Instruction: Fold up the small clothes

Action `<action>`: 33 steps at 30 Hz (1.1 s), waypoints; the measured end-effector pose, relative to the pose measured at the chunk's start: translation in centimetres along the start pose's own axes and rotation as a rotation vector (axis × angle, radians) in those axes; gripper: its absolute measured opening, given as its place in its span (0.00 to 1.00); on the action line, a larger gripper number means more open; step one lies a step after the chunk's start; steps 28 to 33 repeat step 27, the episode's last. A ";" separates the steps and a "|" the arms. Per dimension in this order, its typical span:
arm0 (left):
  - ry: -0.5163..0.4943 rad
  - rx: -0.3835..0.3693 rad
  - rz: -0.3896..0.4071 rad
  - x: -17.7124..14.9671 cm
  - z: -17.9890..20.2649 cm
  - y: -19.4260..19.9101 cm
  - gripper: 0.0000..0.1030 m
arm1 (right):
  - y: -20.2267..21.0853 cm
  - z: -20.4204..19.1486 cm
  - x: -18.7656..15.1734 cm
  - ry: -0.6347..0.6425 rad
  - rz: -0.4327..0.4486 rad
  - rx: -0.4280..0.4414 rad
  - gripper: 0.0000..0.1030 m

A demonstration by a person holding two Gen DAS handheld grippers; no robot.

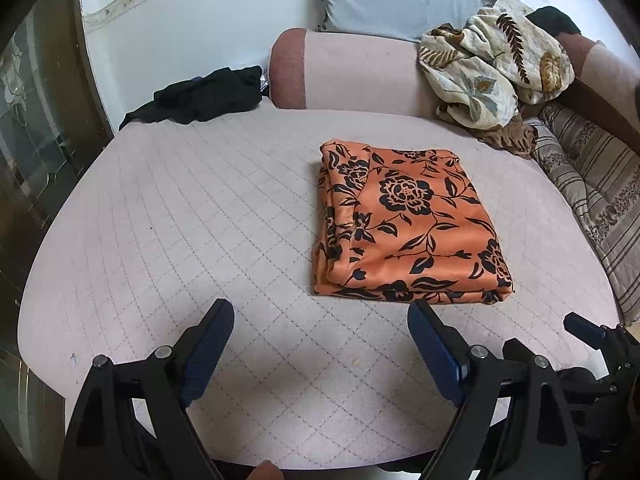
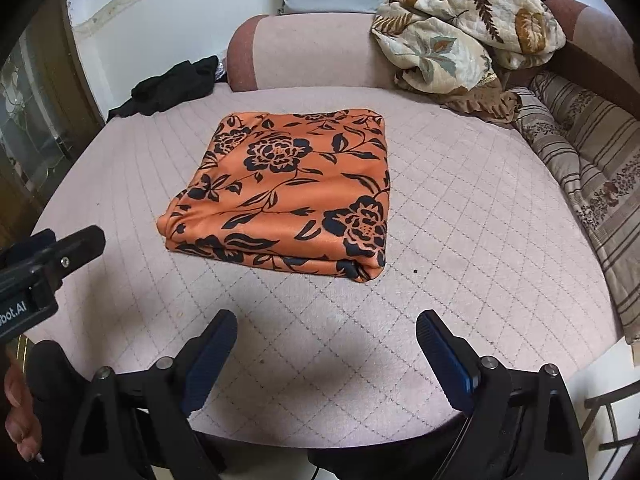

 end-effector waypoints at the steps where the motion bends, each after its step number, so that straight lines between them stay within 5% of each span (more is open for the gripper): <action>1: -0.004 0.011 -0.001 0.1 0.0 0.0 0.86 | 0.0 0.1 0.1 -0.002 0.001 -0.001 0.90; 33: -0.055 -0.033 0.029 3.3 2.5 -1.6 0.86 | -2.7 0.2 2.5 -0.001 -0.041 0.002 0.90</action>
Point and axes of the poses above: each gripper's, at about its wrist camera, not at the fingertips, and y roughly against the way its jaws point, z to its right, x to its top, the point moved 9 cm from there along -y, roughly the way its jaws point, and after that the axes turned 3 degrees about -x, right-handed, at the moved point
